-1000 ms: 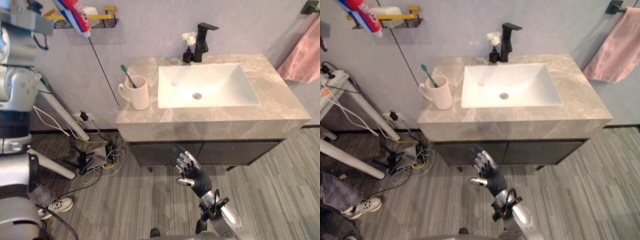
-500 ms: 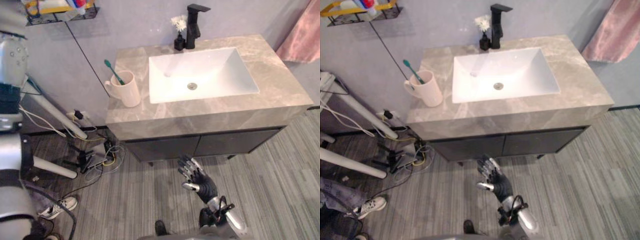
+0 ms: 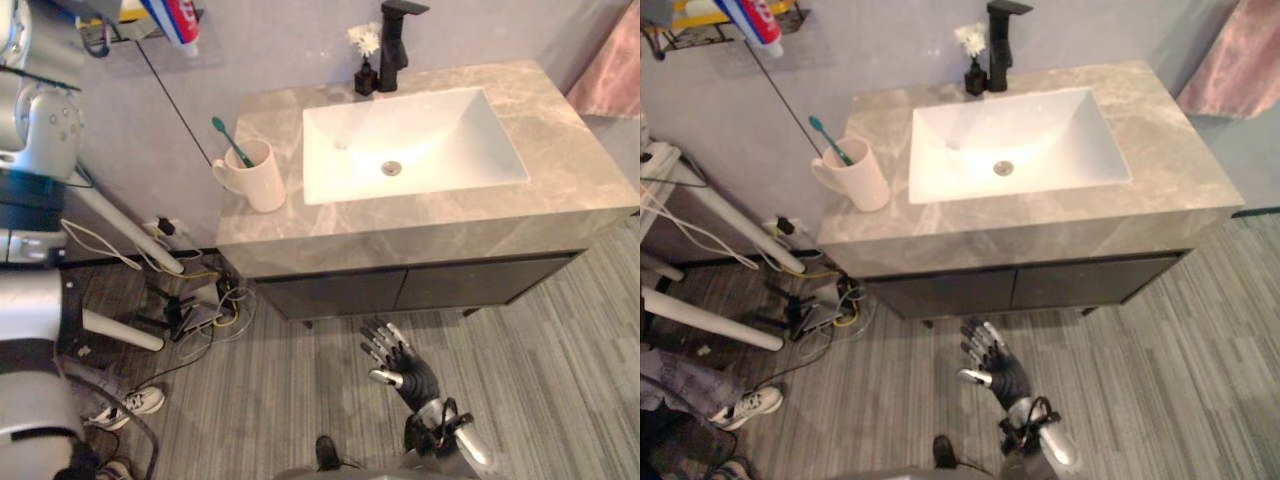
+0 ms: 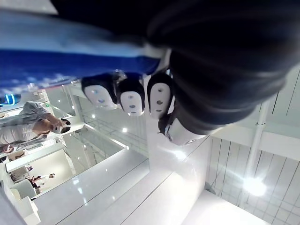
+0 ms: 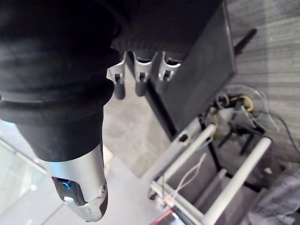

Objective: Organize washtable

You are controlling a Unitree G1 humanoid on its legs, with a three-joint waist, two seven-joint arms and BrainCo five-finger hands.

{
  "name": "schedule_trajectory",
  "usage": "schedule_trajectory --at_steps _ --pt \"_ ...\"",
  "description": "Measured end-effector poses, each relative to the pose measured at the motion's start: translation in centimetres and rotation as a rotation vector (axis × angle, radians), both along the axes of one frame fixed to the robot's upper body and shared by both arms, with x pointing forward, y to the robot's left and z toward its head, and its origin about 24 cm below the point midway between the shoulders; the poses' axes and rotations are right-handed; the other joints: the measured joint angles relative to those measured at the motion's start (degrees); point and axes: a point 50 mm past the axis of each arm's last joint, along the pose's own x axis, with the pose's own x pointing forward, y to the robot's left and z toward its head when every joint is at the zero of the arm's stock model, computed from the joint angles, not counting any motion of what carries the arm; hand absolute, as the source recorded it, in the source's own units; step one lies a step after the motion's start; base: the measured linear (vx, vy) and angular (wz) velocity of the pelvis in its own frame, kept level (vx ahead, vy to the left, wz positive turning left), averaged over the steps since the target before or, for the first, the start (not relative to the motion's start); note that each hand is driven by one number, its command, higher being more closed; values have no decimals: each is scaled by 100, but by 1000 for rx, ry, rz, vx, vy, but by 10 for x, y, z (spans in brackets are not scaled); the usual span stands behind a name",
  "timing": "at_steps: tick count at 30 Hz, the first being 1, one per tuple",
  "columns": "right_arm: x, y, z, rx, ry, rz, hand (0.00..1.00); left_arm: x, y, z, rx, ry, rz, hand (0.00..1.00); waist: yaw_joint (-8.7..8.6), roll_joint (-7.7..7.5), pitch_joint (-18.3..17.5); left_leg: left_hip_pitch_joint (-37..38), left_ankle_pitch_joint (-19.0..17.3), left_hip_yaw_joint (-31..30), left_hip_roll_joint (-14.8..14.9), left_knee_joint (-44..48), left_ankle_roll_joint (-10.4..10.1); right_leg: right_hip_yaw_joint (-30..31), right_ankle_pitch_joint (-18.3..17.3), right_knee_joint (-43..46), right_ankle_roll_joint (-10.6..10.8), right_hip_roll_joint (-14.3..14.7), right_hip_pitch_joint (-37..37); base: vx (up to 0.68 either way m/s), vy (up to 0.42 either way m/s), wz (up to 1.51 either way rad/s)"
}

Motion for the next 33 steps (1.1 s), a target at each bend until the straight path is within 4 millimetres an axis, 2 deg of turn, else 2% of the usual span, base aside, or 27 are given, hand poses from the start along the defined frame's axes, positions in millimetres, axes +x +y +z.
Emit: schedule_trajectory --at_steps 5,7,13,20,24,33 --pt "-4 -3 -8 -10 39 -7 0 5 -6 -23 27 52 -29 100 -12 83 43 3 1 -5 6 8 1 -12 16 1 3 12 12 -45 -18 1" --pt "-5 -3 -8 -7 43 -16 0 7 -10 -26 19 57 -46 100 -13 85 44 2 2 -6 4 6 2 -16 17 1 3 12 12 0 0 0" --pt "-4 -5 -8 -4 42 -34 0 4 -5 -22 -34 31 -57 100 -69 129 85 7 2 -5 5 -2 2 -16 17 0 4 16 11 0 0 0" --pt "-4 -7 -8 -10 44 -39 0 11 -2 -44 -58 93 -60 100 -147 162 187 12 1 -6 8 -2 2 -3 17 -1 3 11 15 -9 -5 0" --pt "-4 -9 -9 -20 46 -35 0 16 -8 -50 -74 109 -87 100 -144 162 192 6 0 -1 6 -2 1 9 17 -1 4 9 4 0 0 0" --pt "-5 -11 -9 -30 48 -32 0 22 -7 -60 -96 149 -81 100 -146 206 254 -18 -2 16 7 2 -2 32 17 -1 4 9 -28 0 0 0"
